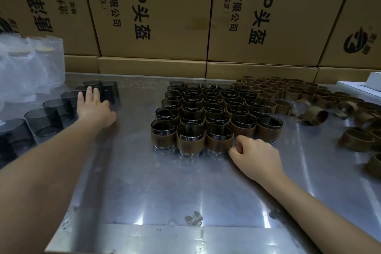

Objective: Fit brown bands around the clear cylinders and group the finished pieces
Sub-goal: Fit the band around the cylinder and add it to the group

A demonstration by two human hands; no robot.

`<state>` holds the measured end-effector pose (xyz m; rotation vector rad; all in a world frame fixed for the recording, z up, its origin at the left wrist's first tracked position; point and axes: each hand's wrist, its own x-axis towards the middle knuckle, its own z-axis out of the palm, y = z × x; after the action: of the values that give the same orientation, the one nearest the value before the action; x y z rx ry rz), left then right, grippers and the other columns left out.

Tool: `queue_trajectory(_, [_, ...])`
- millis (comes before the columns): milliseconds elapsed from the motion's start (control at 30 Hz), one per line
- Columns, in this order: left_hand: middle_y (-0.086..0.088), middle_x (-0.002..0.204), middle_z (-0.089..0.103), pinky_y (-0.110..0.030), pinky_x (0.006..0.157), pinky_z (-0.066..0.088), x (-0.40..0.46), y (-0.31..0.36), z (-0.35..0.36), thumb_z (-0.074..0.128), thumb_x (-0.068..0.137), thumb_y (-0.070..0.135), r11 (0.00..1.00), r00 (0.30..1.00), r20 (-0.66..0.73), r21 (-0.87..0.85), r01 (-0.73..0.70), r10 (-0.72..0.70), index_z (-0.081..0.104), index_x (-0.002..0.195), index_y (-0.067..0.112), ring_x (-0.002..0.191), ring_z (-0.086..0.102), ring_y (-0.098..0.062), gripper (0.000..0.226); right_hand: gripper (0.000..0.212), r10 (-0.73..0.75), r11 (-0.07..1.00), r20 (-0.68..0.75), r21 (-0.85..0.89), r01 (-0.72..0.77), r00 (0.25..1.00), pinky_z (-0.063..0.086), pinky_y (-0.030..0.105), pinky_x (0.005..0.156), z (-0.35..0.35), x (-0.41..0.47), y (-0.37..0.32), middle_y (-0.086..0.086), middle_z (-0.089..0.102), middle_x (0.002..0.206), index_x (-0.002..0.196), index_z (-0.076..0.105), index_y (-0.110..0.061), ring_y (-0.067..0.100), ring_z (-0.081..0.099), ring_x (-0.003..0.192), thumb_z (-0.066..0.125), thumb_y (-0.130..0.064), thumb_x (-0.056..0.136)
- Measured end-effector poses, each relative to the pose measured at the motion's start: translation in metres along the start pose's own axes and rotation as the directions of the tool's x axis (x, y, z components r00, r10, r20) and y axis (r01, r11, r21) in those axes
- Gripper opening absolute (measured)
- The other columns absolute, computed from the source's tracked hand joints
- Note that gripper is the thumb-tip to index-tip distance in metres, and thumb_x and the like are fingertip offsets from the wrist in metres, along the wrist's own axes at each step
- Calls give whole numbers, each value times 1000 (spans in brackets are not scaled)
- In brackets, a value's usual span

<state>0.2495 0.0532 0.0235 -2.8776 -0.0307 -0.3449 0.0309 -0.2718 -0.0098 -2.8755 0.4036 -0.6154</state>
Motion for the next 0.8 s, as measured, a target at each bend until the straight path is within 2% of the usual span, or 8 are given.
queue_trajectory(167, [-14, 157, 19, -47, 118, -1, 3, -5, 5, 36, 99, 40, 990, 998, 39, -131, 45, -40, 51, 136, 10, 147, 3, -31, 49, 33, -1, 1000, -3, 4, 1, 1000, 24, 27, 46, 0, 0, 0, -7, 47, 58, 64, 38, -23, 5, 39, 54, 45, -39, 91])
queue_trajectory(333, [-11, 135, 43, -47, 117, 9, -9, -1, 11, 46, 94, 31, 975, 997, -66, -218, -39, 25, 65, 117, 6, 130, 35, -31, 39, 31, 0, 1000, -8, 12, 0, 1000, 23, 27, 46, 1, 0, 1, -7, 47, 59, 63, 37, -22, 8, 39, 54, 46, -38, 89])
queue_trajectory(433, [-10, 132, 44, -50, 116, 6, -28, 10, 13, 45, 94, 30, 959, 995, -94, -276, -69, 44, 67, 110, 6, 122, 42, -30, 36, 31, 1, 1000, -13, 13, -1, 1000, 23, 26, 47, 2, 0, 1, -8, 47, 60, 63, 37, -22, 8, 38, 54, 46, -38, 88])
queue_trajectory(567, [-9, 132, 44, -52, 116, 1, -54, 19, 12, 47, 94, 27, 920, 980, -192, -372, -122, 52, 65, 115, 6, 120, 46, -31, 34, 30, -3, 1000, -20, 12, 3, 1000, 23, 26, 47, 2, 1, 2, -8, 47, 61, 64, 38, -21, 9, 37, 54, 46, -38, 88])
queue_trajectory(633, [-8, 131, 47, -50, 116, -2, -66, 23, 4, 51, 94, 24, 839, 965, -262, -527, -136, -7, 65, 117, 7, 121, 47, -28, 32, 30, -2, 1000, -18, 17, 3, 1000, 24, 27, 48, 2, 1, 1, -6, 49, 61, 64, 39, -21, 14, 40, 56, 47, -37, 88])
queue_trajectory(700, [-6, 127, 52, -50, 116, -3, -78, 25, -11, 53, 93, 20, 678, 949, -288, -724, -125, -131, 67, 116, 9, 122, 47, -25, 29, 30, -3, 1000, -16, 26, 3, 1000, 25, 27, 49, 1, 1, 1, -6, 49, 62, 64, 39, -21, 16, 42, 59, 47, -37, 88])
queue_trajectory(767, [-5, 125, 57, -51, 118, 7, -90, 26, -24, 55, 92, 16, 534, 928, -304, -832, -149, -215, 69, 115, 10, 121, 49, -23, 28, 29, -6, 999, -10, 32, 6, 1000, 27, 28, 50, 0, 0, 1, -6, 50, 63, 65, 40, -21, 18, 46, 62, 47, -37, 88])
queue_trajectory(800, [-5, 124, 59, -47, 117, 18, -97, 27, -30, 56, 92, 14, 476, 909, -333, -860, -184, -249, 69, 115, 11, 118, 52, -23, 27, 29, -9, 999, -4, 36, 9, 1000, 28, 28, 52, -1, 0, 1, -5, 51, 64, 65, 40, -21, 20, 48, 64, 47, -37, 88])
